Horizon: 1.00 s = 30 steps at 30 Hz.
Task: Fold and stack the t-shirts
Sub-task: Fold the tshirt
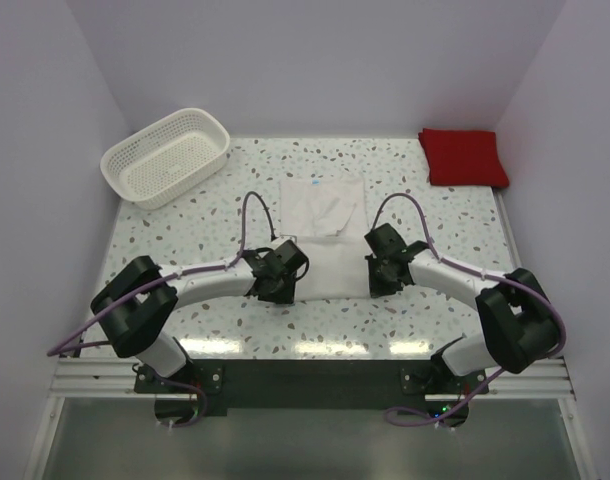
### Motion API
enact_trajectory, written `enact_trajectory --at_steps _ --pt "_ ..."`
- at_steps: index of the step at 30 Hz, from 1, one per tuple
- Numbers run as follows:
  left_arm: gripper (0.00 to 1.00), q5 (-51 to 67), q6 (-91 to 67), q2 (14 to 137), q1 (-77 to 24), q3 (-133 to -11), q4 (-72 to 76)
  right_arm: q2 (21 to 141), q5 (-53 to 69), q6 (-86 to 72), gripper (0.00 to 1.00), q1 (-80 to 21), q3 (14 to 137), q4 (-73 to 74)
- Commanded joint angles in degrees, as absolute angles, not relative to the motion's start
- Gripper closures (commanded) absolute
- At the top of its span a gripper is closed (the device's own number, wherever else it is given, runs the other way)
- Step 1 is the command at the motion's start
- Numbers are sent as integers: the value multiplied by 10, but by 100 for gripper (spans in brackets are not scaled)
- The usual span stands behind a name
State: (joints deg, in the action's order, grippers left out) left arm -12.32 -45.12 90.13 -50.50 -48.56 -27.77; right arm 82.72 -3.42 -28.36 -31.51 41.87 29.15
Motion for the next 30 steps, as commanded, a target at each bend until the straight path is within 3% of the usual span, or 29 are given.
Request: enact_trajectory --at_steps 1,8,12,19,25,30 --pt "54 -139 -465 921 -513 -504 -276 845 -38 -276 100 -323 388 288" --pt "57 -135 -471 937 -515 -499 -280 838 -39 -272 100 -323 381 291" --pt "64 -122 -469 945 -517 -496 -280 835 -36 -270 100 -323 382 294" --pt "100 -105 -468 944 -520 -477 -288 818 -23 -271 100 -336 394 332" --pt "100 -106 -471 893 -538 -443 -359 788 -7 -296 100 -399 389 399" --pt "100 -97 -530 760 -607 -409 -488 717 39 -373 100 -514 381 481"
